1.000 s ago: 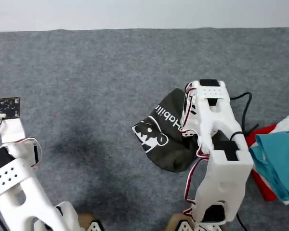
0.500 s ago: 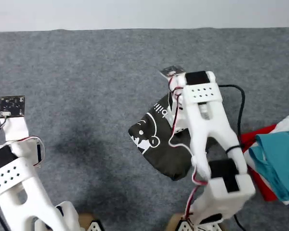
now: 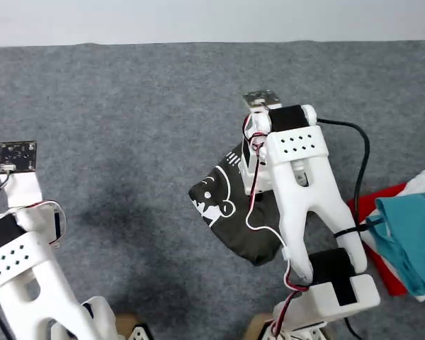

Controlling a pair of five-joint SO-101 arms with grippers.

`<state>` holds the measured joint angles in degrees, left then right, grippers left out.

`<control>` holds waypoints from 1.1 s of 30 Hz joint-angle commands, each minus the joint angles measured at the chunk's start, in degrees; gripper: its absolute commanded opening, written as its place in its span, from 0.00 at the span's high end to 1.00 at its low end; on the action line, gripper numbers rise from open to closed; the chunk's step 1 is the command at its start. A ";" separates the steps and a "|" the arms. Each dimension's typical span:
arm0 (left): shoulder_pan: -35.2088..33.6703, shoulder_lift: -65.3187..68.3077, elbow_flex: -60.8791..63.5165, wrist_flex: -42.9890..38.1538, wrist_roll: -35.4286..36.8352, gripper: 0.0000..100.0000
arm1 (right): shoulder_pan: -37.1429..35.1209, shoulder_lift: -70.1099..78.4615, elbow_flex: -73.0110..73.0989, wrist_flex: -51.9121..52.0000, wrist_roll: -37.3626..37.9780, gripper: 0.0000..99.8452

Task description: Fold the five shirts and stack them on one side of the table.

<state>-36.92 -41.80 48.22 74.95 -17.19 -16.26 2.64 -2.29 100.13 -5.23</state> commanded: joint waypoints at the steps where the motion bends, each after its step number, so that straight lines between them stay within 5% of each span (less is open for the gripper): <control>1: 0.18 -1.05 -0.48 -0.70 0.44 1.00 | -1.27 -4.09 -1.05 2.15 -7.74 0.81; 11: 0.00 -1.32 2.42 -3.25 0.44 1.00 | -1.36 -6.37 8.00 -0.31 -28.84 0.79; 20: 0.18 -0.97 2.95 -4.22 0.44 1.00 | -1.45 -6.37 16.35 -13.14 -34.37 0.46; 33: 0.26 -0.97 3.12 -4.22 0.44 1.00 | -1.01 -6.29 25.05 -33.54 -37.71 0.52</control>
<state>-37.01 -41.80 51.47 71.78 -17.19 -17.23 -1.05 22.68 68.66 -40.84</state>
